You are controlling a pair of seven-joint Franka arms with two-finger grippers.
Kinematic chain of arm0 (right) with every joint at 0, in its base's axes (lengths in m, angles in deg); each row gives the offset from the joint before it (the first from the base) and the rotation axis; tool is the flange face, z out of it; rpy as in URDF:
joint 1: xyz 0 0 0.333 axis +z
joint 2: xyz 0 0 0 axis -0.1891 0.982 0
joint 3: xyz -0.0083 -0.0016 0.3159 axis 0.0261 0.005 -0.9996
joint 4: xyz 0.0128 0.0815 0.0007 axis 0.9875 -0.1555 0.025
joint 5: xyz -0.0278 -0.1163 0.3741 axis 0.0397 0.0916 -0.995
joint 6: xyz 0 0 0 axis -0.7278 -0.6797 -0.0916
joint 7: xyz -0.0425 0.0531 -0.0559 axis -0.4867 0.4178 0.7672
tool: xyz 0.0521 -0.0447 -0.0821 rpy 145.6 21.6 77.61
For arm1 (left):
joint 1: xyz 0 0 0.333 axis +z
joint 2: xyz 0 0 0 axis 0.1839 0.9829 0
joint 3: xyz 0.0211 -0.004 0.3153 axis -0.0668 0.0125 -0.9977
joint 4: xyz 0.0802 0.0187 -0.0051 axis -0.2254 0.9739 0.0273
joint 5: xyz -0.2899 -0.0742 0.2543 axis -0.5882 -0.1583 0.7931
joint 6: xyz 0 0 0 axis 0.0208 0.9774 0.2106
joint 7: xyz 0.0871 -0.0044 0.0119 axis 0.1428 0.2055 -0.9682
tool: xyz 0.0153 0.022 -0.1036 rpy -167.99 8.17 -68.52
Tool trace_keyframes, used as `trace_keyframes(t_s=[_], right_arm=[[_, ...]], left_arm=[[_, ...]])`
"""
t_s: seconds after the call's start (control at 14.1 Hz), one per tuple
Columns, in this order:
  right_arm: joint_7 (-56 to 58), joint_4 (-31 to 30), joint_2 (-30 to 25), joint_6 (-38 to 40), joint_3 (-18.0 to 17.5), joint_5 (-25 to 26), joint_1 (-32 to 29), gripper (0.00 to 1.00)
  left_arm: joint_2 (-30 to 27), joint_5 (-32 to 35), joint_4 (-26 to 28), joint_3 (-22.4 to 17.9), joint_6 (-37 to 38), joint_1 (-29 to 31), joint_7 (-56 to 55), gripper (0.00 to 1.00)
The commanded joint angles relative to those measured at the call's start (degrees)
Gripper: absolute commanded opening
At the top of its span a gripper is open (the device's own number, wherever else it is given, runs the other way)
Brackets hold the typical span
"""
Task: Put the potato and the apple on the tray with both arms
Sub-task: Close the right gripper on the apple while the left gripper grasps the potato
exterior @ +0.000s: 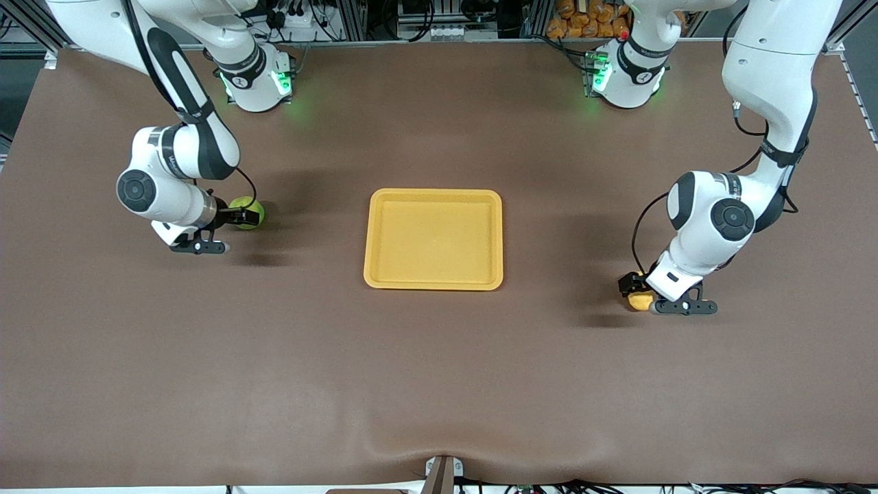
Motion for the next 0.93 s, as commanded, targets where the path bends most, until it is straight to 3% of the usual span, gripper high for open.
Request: trace_keyframes(t_s=[0.0,0.14,0.28,0.43,0.57,0.85], right_arm=[[-0.9,-1.5,-0.4,-1.1,0.0,-1.8,0.9,0.90],[-0.9,-1.6,-0.2,-1.2,0.0,-1.9,0.9,0.72],[-0.9,-1.6,-0.2,-0.9,0.0,-1.9,1.0,0.45],[-0.5,-1.5,-0.2,-0.1,0.0,-1.9,1.0,0.00],[0.1,-1.4,-0.3,1.5,0.1,-1.9,0.9,0.00],[0.3,0.5,-0.9,6.2,0.1,-1.9,0.5,0.00]], left_arm=[[1.0,0.9,-0.9,-0.2,-0.7,-0.3,0.4,0.73],[1.1,0.9,-0.9,-0.2,-0.7,-0.3,0.4,0.60],[1.2,0.9,-0.9,-0.2,-0.7,-0.3,0.4,0.44],[1.2,0.9,-0.9,-0.2,-0.7,-0.3,0.3,0.22],[1.1,0.9,-1.0,-0.2,-0.7,-0.3,0.3,0.05],[0.5,0.9,-3.4,0.0,-0.1,-2.0,1.6,0.00]])
